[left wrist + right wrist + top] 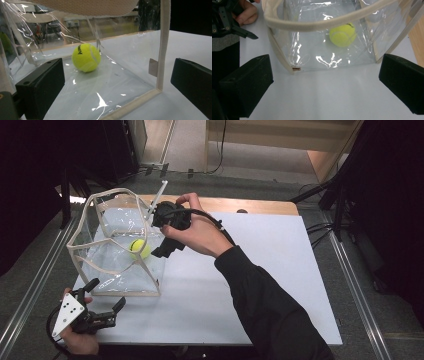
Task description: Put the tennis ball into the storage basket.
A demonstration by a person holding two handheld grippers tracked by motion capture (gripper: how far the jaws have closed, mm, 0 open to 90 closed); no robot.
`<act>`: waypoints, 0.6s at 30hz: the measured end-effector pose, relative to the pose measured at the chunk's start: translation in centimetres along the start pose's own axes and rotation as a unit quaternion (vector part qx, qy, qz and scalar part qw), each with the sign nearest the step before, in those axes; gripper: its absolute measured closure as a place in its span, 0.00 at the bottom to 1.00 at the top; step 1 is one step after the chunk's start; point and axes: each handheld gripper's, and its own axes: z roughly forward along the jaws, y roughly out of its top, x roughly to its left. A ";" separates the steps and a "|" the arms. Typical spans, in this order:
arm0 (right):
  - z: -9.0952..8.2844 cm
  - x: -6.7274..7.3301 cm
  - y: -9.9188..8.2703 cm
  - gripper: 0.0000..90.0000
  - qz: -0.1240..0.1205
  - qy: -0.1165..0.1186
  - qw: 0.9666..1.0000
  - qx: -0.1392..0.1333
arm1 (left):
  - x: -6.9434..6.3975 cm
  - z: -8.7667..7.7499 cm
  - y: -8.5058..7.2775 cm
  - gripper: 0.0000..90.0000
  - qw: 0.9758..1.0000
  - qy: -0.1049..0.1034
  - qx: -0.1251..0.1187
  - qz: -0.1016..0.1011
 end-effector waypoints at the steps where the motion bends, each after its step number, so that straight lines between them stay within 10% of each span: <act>1: 0.2 0.0 -0.3 0.00 0.000 0.003 1.000 0.000 | 0.0 0.0 0.0 0.00 1.000 0.000 0.000 -0.001; 18: 1.9 0.6 -4.5 0.00 0.026 -0.003 1.000 -0.015 | -0.1 0.0 0.0 0.00 1.000 0.000 0.001 0.000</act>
